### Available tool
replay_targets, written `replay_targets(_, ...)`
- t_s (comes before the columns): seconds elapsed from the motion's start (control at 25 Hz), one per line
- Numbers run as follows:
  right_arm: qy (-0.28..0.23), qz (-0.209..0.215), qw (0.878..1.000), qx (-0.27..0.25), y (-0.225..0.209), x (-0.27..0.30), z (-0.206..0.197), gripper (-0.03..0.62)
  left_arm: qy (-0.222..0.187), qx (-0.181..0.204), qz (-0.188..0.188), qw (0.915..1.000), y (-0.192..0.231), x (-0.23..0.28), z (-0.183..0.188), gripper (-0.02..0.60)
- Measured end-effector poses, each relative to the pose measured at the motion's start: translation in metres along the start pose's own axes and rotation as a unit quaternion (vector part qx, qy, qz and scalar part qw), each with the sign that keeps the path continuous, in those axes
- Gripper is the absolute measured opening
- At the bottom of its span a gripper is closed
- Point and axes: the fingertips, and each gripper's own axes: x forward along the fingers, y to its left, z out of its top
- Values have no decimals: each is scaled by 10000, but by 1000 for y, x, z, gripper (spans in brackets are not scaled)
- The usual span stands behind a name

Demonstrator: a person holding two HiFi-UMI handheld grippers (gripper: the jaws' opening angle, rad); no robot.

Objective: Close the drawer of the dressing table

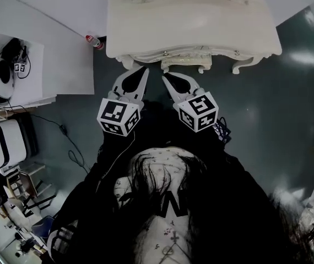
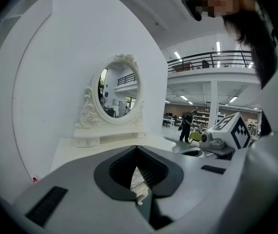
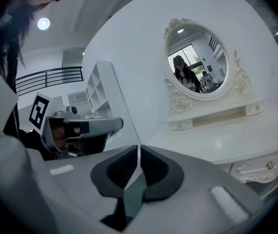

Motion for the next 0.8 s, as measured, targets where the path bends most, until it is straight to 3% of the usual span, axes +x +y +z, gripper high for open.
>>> replay_targets(0.24, -175, -148, 9997, -26, 12, 8, 10, 8, -73, 168, -217, 9996, 2, -5, 10, 0)
replay_targets(0.8, -117, -422, 9986, -283, 72, 48, 5, 8, -165, 99, -467, 9987, 47, -66, 1, 0)
